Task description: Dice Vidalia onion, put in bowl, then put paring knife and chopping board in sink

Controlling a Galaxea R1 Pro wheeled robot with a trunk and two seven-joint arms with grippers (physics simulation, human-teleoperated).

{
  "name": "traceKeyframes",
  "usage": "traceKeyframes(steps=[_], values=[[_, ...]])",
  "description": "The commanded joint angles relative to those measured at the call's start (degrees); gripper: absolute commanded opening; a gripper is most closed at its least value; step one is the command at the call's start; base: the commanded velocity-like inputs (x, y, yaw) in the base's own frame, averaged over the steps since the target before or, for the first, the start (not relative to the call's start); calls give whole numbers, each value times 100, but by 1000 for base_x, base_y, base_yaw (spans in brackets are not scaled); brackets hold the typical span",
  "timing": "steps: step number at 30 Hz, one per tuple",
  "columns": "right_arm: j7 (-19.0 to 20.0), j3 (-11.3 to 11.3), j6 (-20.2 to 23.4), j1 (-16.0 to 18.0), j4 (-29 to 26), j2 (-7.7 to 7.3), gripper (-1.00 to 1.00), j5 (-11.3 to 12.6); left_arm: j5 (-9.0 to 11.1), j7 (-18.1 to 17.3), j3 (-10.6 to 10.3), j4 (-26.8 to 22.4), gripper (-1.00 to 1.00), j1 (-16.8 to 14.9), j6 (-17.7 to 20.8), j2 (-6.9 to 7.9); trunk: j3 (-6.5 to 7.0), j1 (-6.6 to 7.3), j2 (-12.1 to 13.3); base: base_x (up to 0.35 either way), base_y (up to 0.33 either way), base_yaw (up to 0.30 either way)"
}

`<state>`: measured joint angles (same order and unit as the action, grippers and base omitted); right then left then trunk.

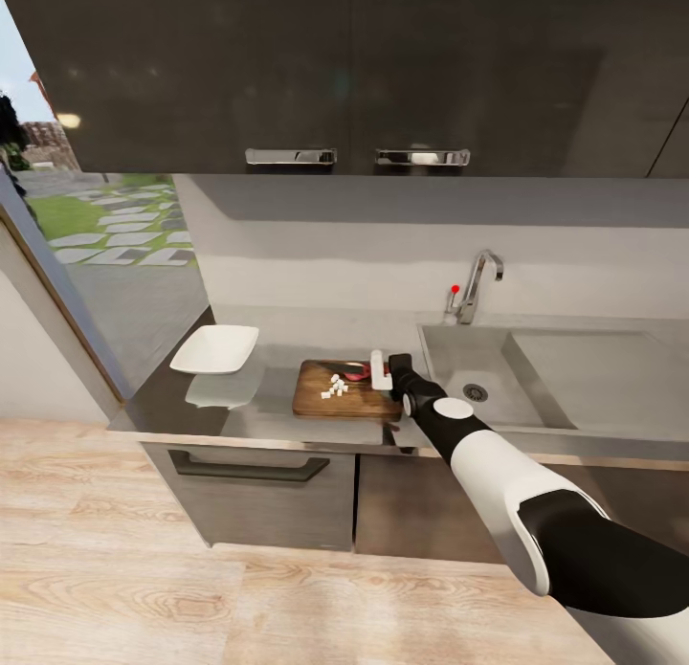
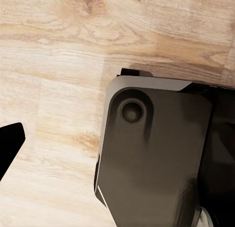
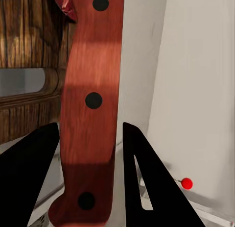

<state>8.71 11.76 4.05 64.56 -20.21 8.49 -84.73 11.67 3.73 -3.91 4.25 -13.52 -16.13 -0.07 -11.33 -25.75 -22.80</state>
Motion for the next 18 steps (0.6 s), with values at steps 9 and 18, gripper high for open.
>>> traceKeyframes(steps=[9, 18], values=[[34, -215, -94, 4, -129, 14, -100, 478, 38, 5, -41, 23, 100, -10, -39, -2, -11, -3, -12, 0, 0, 0], [34, -235, -98, 4, -237, -18, -100, 527, 38, 5, -47, 23, 100, -10, -39, -2, -11, -3, -12, 0, 0, 0]])
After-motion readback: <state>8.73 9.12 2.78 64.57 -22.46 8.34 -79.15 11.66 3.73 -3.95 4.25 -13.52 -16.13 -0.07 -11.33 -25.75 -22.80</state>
